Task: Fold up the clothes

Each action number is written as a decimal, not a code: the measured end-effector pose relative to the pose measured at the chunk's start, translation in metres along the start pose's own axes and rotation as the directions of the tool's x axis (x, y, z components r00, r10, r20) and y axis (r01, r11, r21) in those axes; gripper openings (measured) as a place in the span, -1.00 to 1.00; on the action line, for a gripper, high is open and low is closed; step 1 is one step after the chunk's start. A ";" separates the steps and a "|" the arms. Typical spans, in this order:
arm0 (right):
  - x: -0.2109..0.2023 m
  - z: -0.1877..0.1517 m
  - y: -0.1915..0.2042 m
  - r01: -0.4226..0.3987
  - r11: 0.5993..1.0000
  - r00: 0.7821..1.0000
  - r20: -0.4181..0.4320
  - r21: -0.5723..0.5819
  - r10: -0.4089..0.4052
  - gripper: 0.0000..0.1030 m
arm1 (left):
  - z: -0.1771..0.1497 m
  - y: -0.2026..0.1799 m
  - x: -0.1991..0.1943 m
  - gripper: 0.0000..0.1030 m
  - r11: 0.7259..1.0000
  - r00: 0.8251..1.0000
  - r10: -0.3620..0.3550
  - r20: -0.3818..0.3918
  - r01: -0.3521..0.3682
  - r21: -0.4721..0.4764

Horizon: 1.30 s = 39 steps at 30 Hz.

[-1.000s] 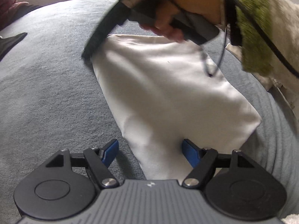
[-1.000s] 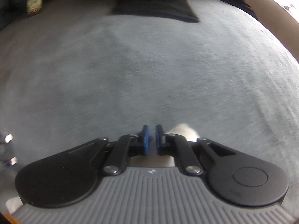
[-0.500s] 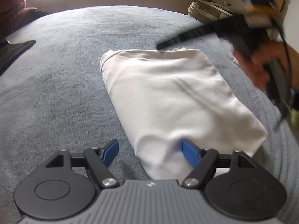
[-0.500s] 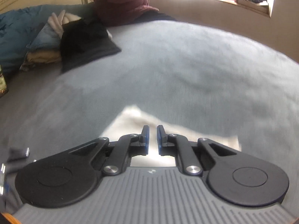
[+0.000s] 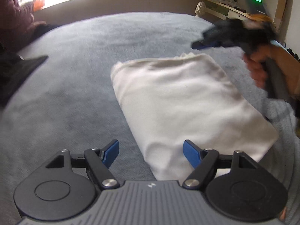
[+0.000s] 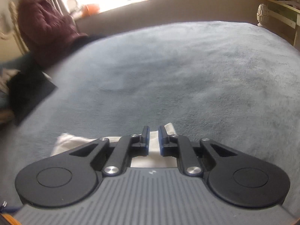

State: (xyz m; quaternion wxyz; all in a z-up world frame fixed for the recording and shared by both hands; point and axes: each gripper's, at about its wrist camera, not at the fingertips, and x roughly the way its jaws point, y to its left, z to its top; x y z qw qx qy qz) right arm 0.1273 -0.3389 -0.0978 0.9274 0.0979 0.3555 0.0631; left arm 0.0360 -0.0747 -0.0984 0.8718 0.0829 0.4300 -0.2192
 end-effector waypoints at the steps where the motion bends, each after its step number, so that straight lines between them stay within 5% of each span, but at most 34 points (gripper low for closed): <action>1: -0.012 -0.006 0.001 -0.016 1.000 1.000 0.007 -0.010 0.016 -0.81 | 0.004 -0.001 -0.002 0.48 1.000 1.000 0.008 0.001 -0.008 0.009; 9: -0.055 -0.050 0.002 -0.078 0.995 0.996 -0.039 -0.059 0.076 -0.81 | 0.028 -0.022 0.013 0.48 0.997 0.994 0.070 -0.086 -0.067 0.047; 14: -0.036 -0.064 -0.023 0.042 0.998 0.996 -0.079 -0.038 -0.045 -0.85 | 0.022 -0.031 0.022 0.49 0.997 0.987 0.075 -0.140 -0.079 -0.024; 19: -0.047 -0.064 -0.050 0.119 0.990 0.992 -0.041 0.074 -0.116 -0.63 | 0.017 -0.037 0.025 0.57 0.991 0.979 0.113 -0.169 -0.122 -0.045; 27: -0.087 -0.091 -0.010 -0.153 0.983 0.988 -0.013 -0.100 0.153 -0.64 | 0.018 -0.047 0.025 0.65 0.983 0.969 0.173 -0.176 -0.181 -0.033; 29: -0.084 -0.101 -0.005 -0.137 0.979 0.990 -0.053 -0.147 0.131 -0.65 | 0.017 -0.051 0.024 0.68 0.981 0.967 0.185 -0.174 -0.191 -0.021; 31: -0.076 -0.109 -0.010 -0.037 0.985 0.995 -0.093 -0.166 0.021 -0.68 | 0.016 -0.054 0.023 0.69 0.981 0.966 0.187 -0.176 -0.192 -0.014; 35: -0.088 -0.106 -0.029 0.065 0.997 0.996 -0.059 -0.049 -0.068 -0.64 | 0.014 -0.057 0.021 0.72 0.980 0.964 0.193 -0.185 -0.198 -0.011; 39: -0.110 -0.114 -0.015 -0.033 0.996 0.999 -0.018 -0.083 0.032 -0.64 | 0.011 -0.057 0.020 0.72 0.979 0.961 0.196 -0.197 -0.203 -0.019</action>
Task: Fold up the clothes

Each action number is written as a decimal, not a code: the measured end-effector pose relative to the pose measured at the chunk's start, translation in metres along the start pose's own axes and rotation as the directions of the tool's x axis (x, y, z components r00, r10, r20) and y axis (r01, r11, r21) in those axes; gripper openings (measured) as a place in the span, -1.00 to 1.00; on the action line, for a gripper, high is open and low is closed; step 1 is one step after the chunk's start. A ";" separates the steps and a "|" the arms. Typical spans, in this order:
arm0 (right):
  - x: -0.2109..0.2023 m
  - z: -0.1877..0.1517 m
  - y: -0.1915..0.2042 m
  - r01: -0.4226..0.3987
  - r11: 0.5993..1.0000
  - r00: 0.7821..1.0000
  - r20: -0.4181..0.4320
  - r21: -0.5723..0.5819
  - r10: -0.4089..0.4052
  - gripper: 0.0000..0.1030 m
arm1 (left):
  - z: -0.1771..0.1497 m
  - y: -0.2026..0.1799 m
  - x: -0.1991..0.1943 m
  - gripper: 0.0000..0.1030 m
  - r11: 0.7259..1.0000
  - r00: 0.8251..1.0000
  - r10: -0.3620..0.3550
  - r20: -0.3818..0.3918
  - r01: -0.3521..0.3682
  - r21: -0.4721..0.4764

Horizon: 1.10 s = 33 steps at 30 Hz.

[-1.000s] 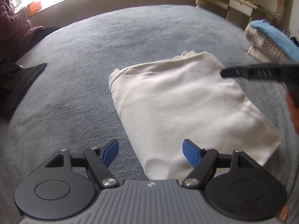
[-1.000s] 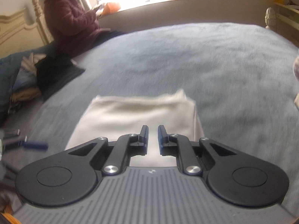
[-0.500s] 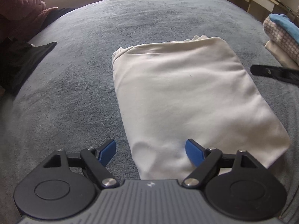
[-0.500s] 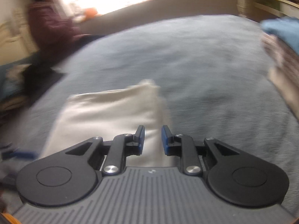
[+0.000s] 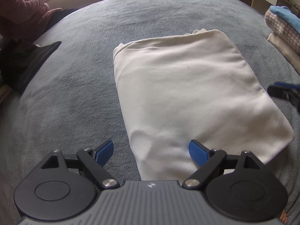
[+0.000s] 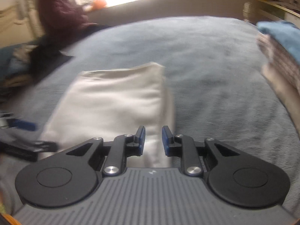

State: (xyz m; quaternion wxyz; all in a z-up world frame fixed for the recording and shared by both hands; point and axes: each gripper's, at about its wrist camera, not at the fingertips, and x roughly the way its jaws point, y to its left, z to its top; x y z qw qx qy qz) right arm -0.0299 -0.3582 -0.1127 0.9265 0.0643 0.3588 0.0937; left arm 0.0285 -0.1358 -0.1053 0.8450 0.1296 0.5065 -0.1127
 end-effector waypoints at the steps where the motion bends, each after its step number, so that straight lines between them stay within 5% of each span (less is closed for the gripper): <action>1: -0.003 -0.003 0.007 -0.022 1.000 1.000 -0.001 -0.022 0.022 -0.64 | -0.001 0.000 0.000 0.72 1.000 1.000 0.000 -0.001 0.000 0.000; 4: -0.005 -0.015 0.025 -0.058 0.995 0.998 -0.027 -0.080 0.056 -0.65 | -0.002 -0.001 -0.001 0.72 1.000 1.000 0.000 -0.005 0.000 0.000; 9: 0.005 -0.031 0.018 0.042 0.999 0.993 -0.105 -0.034 -0.046 -0.70 | -0.005 0.000 -0.003 0.73 1.000 1.000 -0.001 -0.011 0.001 -0.002; 14: -0.011 -0.032 0.022 0.066 0.997 0.995 -0.076 -0.028 -0.068 -0.66 | -0.007 0.002 -0.002 0.73 1.000 1.000 -0.003 -0.018 0.003 -0.012; 21: -0.013 -0.028 0.049 -0.080 0.993 0.996 -0.050 -0.091 0.076 -0.65 | -0.009 0.003 -0.001 0.77 1.000 1.000 -0.001 -0.021 0.001 -0.012; 33: 0.013 -0.041 0.097 -0.228 0.962 0.969 -0.135 -0.148 0.209 -0.65 | -0.012 0.007 0.003 0.82 1.000 0.999 -0.007 -0.032 0.007 -0.017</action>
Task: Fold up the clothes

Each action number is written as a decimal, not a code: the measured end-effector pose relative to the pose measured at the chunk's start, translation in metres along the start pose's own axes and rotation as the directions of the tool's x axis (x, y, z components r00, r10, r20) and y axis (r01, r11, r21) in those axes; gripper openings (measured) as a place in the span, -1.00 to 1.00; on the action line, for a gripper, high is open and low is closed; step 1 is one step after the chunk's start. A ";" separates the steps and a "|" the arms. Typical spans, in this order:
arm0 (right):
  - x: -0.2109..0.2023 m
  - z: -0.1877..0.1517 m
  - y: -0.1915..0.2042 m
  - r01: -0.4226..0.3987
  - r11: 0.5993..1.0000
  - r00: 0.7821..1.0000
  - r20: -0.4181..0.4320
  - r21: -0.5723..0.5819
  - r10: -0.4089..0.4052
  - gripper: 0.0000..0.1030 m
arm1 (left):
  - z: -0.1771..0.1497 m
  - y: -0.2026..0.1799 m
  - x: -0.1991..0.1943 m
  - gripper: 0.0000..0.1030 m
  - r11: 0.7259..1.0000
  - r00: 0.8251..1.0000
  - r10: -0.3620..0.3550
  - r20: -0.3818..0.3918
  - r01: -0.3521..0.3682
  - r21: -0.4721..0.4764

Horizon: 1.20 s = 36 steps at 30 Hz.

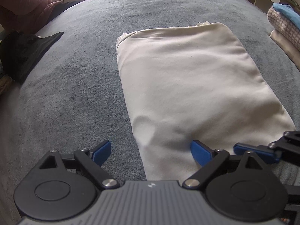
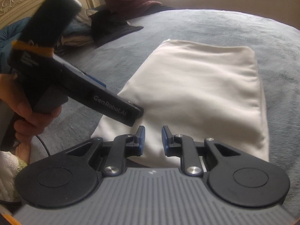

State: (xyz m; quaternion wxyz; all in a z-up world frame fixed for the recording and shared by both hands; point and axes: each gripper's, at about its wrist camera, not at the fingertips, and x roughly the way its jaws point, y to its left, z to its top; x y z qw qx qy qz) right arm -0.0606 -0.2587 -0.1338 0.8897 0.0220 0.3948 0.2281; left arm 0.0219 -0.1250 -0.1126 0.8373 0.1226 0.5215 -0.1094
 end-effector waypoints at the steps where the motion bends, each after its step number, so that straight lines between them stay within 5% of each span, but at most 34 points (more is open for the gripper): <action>1: 0.002 -0.001 0.000 0.001 1.000 1.000 -0.008 0.003 -0.001 -0.65 | 0.000 0.000 0.000 0.83 1.000 1.000 0.001 0.000 -0.001 0.000; 36: 0.007 -0.013 -0.005 -0.012 0.999 0.998 -0.062 0.036 0.014 -0.61 | -0.007 0.007 0.004 0.88 0.999 1.000 -0.028 -0.002 0.028 -0.034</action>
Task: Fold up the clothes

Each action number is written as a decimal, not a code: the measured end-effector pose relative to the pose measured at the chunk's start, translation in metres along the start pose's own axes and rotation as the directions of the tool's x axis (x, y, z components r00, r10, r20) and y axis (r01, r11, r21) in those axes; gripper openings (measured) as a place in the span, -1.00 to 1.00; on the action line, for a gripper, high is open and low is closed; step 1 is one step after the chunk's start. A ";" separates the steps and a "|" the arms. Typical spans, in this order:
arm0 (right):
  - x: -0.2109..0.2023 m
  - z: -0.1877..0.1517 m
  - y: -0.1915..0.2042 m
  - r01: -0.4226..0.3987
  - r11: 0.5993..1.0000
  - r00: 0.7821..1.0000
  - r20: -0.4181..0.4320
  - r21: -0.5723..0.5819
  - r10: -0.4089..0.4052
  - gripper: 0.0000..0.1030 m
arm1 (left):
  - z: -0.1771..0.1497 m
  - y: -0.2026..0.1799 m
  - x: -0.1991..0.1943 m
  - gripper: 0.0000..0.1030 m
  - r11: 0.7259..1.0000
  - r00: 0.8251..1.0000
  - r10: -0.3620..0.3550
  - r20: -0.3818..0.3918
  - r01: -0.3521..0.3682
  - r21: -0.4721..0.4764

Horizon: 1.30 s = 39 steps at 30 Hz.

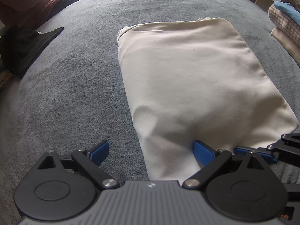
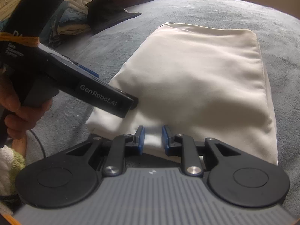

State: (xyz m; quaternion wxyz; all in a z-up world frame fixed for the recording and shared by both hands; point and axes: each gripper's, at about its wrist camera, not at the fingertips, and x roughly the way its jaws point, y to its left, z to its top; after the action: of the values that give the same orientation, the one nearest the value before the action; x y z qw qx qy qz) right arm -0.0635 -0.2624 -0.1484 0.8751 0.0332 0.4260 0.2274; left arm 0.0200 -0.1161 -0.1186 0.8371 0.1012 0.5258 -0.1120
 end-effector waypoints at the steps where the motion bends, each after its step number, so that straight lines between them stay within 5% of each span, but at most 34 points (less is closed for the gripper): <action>1: -0.002 0.000 -0.003 -0.010 1.000 1.000 0.002 0.012 0.010 -0.59 | 0.000 0.001 0.000 0.88 1.000 1.000 -0.006 0.001 0.006 -0.005; 10: -0.032 0.010 -0.055 -0.008 0.972 0.990 0.136 0.235 -0.025 -0.12 | 0.003 0.015 -0.001 0.88 0.996 0.997 -0.066 0.034 0.068 -0.057; 19: -0.048 0.018 -0.114 -0.026 0.873 0.968 0.230 0.487 -0.100 0.55 | 0.009 0.030 0.007 0.88 0.983 0.987 -0.134 0.085 0.143 -0.118; 32: -0.016 0.008 -0.172 -0.140 0.680 0.972 0.231 0.720 -0.045 0.63 | 0.016 0.054 0.025 0.89 0.937 0.961 -0.244 0.132 0.269 -0.224; 39: 0.006 0.007 -0.196 -0.223 0.598 0.969 0.242 0.770 0.050 0.68 | 0.022 0.078 0.039 0.89 0.862 0.912 -0.365 0.189 0.407 -0.300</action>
State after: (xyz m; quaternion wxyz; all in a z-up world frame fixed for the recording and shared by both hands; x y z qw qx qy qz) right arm 0.0177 -0.4340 -0.1977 0.7870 0.4710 0.3907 0.0777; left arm 0.0782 -0.0516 -0.1401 0.8338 -0.1565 0.4930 -0.1932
